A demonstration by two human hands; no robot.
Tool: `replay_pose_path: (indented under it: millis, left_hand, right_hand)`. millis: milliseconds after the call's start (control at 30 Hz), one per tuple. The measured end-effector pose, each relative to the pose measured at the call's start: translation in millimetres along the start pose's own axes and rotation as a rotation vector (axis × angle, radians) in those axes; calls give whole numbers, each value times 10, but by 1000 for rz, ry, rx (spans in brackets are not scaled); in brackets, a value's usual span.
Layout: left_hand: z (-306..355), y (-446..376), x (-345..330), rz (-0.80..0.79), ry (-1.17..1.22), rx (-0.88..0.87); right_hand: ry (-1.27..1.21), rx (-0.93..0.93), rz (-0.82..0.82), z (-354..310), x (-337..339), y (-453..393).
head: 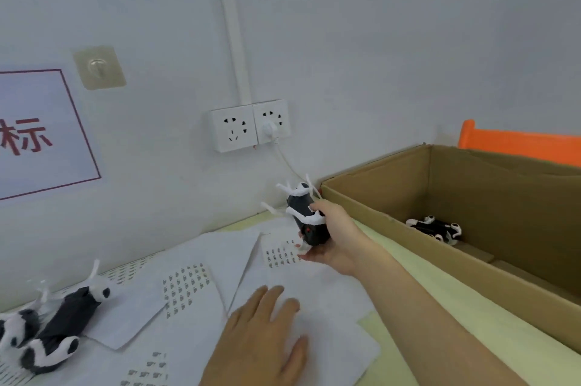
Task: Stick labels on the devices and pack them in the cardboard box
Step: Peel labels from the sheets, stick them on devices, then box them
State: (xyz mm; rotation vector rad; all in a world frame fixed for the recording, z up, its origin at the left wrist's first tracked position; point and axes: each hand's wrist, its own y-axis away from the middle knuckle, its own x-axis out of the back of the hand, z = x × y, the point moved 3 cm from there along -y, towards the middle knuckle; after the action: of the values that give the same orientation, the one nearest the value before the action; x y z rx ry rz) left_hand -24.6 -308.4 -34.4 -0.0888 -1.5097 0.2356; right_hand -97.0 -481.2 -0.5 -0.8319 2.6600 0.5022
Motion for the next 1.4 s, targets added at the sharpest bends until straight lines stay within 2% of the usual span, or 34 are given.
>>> replay_pose_path:
  millis: [67, 133, 233, 333, 400, 567, 667, 733, 967, 1033, 1100, 1233, 1400]
  left_hand:
    - [195, -260, -103, -66, 88, 24]
    - [427, -528, -195, -32, 105, -25]
    - [702, -976, -313, -33, 190, -11]
    - [849, -1365, -474, -31, 178, 66]
    - [885, -1505, -578, -30, 155, 123]
    - [918, -1607, -764, 57, 154, 159]
    - [952, -1659, -789, 68, 120, 168]
    - [979, -1691, -780, 46, 77, 180]
    - [1079, -1805, -716, -58, 60, 184]
    - [1138, -1813, -675, -144, -1, 189]
    - [1096, -1782, -674, -113, 32, 140]
    - [1044, -1777, -733, -165, -53, 169]
    - [1005, -1873, -817, -52, -44, 167]
  right_hand:
    - [81, -1, -13, -188, 294, 77]
    - [99, 22, -49, -408, 596, 151]
    - [128, 95, -85, -753, 1076, 176]
    - [167, 178, -22, -1050, 1604, 95]
    - [256, 208, 100, -1168, 1999, -10]
    - [636, 133, 471, -1164, 3136, -399]
    - [1150, 32, 566, -1137, 3683, -592]
    - [1321, -47, 574, -1098, 3963, -727]
    - [1668, -225, 536, -932, 4314, -1248]
    - [1815, -272, 513, -743, 4417, -1373]
    - [1923, -309, 527, -505, 4560, -1482]
    - [1942, -361, 577, -167, 4725, -1642]
    - [1764, -348, 450, 79, 4659, -1845]
